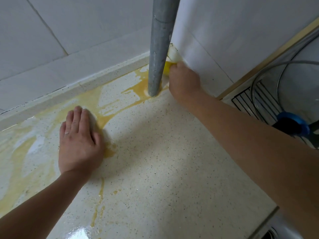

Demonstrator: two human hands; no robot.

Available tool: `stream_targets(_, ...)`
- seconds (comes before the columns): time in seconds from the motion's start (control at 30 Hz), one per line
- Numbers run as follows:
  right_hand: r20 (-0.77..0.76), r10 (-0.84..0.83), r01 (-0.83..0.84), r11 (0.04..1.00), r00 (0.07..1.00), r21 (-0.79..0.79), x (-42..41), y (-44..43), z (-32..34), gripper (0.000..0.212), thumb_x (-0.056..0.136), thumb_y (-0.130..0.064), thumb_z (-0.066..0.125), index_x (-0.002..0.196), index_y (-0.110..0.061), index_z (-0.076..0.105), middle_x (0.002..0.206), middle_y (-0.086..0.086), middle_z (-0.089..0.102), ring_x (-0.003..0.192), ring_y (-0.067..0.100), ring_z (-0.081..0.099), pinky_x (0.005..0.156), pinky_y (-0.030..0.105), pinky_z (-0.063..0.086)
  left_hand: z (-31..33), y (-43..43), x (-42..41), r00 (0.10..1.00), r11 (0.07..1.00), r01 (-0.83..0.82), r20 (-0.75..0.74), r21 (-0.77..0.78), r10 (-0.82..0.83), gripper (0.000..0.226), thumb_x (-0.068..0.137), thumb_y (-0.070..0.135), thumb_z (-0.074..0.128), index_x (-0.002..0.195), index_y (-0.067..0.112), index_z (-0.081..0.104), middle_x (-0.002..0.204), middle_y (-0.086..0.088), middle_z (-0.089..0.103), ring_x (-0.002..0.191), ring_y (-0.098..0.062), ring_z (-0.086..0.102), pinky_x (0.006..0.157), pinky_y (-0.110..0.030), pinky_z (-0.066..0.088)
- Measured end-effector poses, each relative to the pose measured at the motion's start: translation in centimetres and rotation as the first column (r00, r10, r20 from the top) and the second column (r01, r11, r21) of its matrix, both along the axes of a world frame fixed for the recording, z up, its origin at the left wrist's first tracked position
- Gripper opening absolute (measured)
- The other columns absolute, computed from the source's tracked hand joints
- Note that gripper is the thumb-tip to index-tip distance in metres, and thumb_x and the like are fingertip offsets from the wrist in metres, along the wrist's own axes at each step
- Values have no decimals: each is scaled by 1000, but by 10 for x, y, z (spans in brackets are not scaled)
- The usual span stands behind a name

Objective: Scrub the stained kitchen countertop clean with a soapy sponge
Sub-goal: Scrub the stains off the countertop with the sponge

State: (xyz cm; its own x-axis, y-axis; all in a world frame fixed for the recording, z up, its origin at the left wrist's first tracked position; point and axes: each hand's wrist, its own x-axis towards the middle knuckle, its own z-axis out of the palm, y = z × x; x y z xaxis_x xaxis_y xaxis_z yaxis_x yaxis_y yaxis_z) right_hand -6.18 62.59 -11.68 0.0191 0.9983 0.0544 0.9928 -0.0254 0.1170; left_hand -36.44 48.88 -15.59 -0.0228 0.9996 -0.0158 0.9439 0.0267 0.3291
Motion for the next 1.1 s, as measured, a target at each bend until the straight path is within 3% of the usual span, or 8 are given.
stream_targets(0.13, 84, 6, -14, 995, 996, 95, -3, 20, -2, 36, 96, -1, 41, 131, -2, 49, 124, 15, 53, 96, 36, 63, 69, 39, 46, 0, 1, 0, 1000, 1000, -1, -6, -2, 1, 66, 99, 34, 26, 161, 11, 24, 171, -10, 17, 160, -23, 7, 130, -44, 8)
stream_targets(0.23, -102, 55, -58, 998, 993, -20, -15, 29, -10, 42, 88, 2, 48, 130, -5, 53, 124, 13, 55, 109, 29, 58, 83, 36, 50, 0, 2, 0, 1000, 1000, 2, -5, -3, -2, 66, 99, 35, 26, 161, 12, 25, 172, -8, 16, 160, -22, 7, 130, -44, 7)
stream_targets(0.33, -196, -54, 40, 996, 979, -75, -10, 36, -10, 38, 99, -12, 53, 136, -5, 49, 136, 15, 50, 124, 29, 53, 97, 36, 47, 0, 3, 1, 1000, 1000, 3, -9, 0, -3, 65, 99, 34, 26, 161, 12, 25, 171, -9, 17, 159, -23, 8, 130, -44, 7)
stream_targets(0.53, -332, 112, -167, 976, 936, -139, -3, 1, 5, 21, 100, -19, 45, 117, -13, 55, 105, 8, 57, 96, 29, 60, 80, 37, 49, 1, 4, 0, 1000, 1000, 5, -12, 4, -5, 64, 97, 33, 27, 156, 9, 31, 169, -12, 23, 158, -27, 12, 129, -47, 11)
stream_targets(0.67, -355, 264, -344, 921, 897, -184, 6, -23, 5, 33, 104, -18, 35, 131, -17, 54, 102, 1, 45, 87, 22, 54, 72, 28, 35, 0, 4, -1, 1000, 1000, 0, -8, -3, 0, 67, 97, 34, 28, 159, 10, 27, 170, -11, 20, 159, -26, 10, 129, -46, 9)
stream_targets(0.83, -380, 182, -283, 931, 907, -230, 2, -61, -3, 29, 102, -13, 39, 128, -19, 50, 118, -1, 50, 82, 20, 53, 68, 31, 39, 0, 5, -1, 1000, 1000, -2, -5, -8, 2, 66, 98, 33, 29, 160, 11, 25, 171, -10, 18, 159, -25, 10, 129, -46, 9)
stream_targets(1.0, -464, 211, -354, 902, 861, -247, -5, -92, 1, 23, 104, -21, 39, 119, -23, 56, 93, -9, 52, 78, 14, 57, 62, 27, 41, 0, 4, 0, 1000, 1000, -10, 4, -2, 10, 66, 100, 35, 28, 161, 11, 25, 171, -11, 18, 159, -25, 9, 129, -46, 9)
stream_targets(1.1, -515, 61, -171, 971, 855, -169, 8, -78, 15, 20, 101, -22, 42, 108, -24, 61, 81, -8, 51, 70, 9, 50, 57, 24, 32, 1, 5, 1, 1000, 1000, -10, 10, 3, 10, 65, 100, 34, 29, 160, 11, 27, 171, -11, 19, 159, -26, 10, 129, -46, 9)
